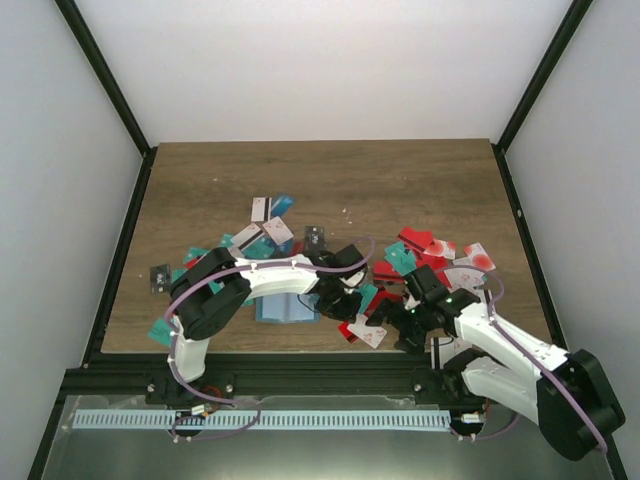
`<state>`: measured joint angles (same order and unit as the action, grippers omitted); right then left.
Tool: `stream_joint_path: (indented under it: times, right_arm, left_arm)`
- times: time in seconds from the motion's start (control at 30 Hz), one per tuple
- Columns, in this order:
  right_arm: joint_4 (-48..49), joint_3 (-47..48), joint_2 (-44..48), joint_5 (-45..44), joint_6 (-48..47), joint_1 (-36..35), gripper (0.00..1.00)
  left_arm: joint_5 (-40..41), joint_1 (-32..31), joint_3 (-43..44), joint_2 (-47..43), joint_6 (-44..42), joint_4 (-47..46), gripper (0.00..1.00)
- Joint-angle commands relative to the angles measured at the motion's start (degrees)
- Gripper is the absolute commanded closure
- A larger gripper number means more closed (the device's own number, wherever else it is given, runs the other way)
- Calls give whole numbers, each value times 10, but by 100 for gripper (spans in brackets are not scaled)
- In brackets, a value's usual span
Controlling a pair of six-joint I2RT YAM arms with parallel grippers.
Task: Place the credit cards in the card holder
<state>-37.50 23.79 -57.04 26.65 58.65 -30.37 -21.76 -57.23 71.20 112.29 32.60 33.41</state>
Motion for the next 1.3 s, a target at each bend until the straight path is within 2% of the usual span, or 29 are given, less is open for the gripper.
stream_joint_path:
  times: [0.0, 0.4, 0.73, 1.03, 1.27]
  right_arm:
    - [16, -38, 0, 21, 16, -8, 0]
    - [60, -85, -20, 56, 32, -8, 0]
    - [-8, -84, 45, 27, 49, -8, 0]
    - [-20, -93, 61, 26, 54, -8, 0]
    - [-39, -98, 90, 23, 64, -8, 0]
  left_arm:
    - [14, -8, -11, 27, 9, -12, 91]
    - [-21, -45, 1, 45, -4, -31, 91]
    - [52, -32, 34, -14, 18, -1, 91]
    - [49, -27, 135, 63, -24, 20, 91]
    - [40, -28, 134, 103, -35, 27, 92]
